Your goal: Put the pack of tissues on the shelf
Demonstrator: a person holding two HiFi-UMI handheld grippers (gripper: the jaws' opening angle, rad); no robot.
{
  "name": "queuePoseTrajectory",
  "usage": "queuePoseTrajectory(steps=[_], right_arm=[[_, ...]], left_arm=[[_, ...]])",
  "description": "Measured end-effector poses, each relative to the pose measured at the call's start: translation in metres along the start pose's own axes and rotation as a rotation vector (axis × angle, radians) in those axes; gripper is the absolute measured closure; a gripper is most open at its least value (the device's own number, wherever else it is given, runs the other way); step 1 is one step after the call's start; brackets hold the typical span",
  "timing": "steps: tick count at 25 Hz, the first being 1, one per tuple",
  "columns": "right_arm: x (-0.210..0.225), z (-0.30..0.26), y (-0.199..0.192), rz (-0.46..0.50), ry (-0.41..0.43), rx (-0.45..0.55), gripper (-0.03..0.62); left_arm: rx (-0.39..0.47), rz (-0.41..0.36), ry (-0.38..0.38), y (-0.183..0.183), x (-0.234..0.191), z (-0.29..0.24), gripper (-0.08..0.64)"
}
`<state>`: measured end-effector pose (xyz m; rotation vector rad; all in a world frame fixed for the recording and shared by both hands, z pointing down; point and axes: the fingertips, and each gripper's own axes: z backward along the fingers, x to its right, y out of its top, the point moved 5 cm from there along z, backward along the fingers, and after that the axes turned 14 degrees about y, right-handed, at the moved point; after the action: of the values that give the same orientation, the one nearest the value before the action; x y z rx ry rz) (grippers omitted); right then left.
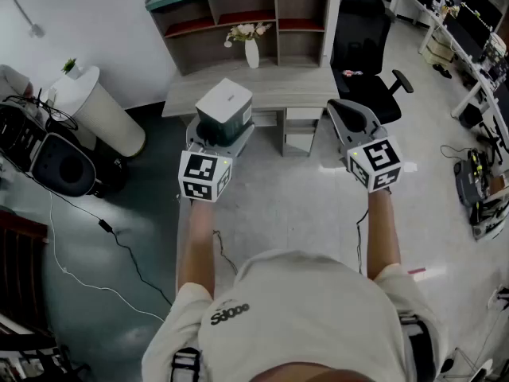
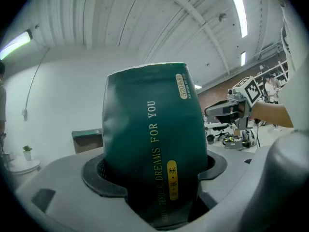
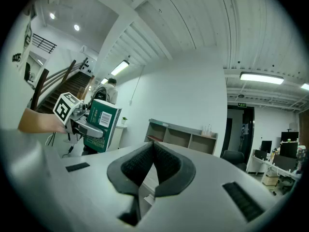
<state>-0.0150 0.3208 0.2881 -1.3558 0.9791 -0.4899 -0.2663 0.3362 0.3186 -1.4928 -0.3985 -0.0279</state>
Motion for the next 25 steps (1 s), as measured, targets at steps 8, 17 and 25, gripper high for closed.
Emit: queuePoseTrajectory(steps=[8,17,25], right_arm=[[-0.009,-0.009,0.000,-0.009,0.004,-0.009,0.588],[-0.024,-0.024,0.010,-0.020,-0.029,-0.005,0.588],[-0.051,-0.026,0.018,-0.050,-0.099,-0.009,0.588]], left_arm=[[-0.009,0.015,0.009,-0.007,-0.014,0.007,0.152],[-0.001,0.027,-0.006,-0.014,-0.038,0.018,0.152],[-0.005,0.024,-0.029,-0.030,-0.057,0.027,0.152]])
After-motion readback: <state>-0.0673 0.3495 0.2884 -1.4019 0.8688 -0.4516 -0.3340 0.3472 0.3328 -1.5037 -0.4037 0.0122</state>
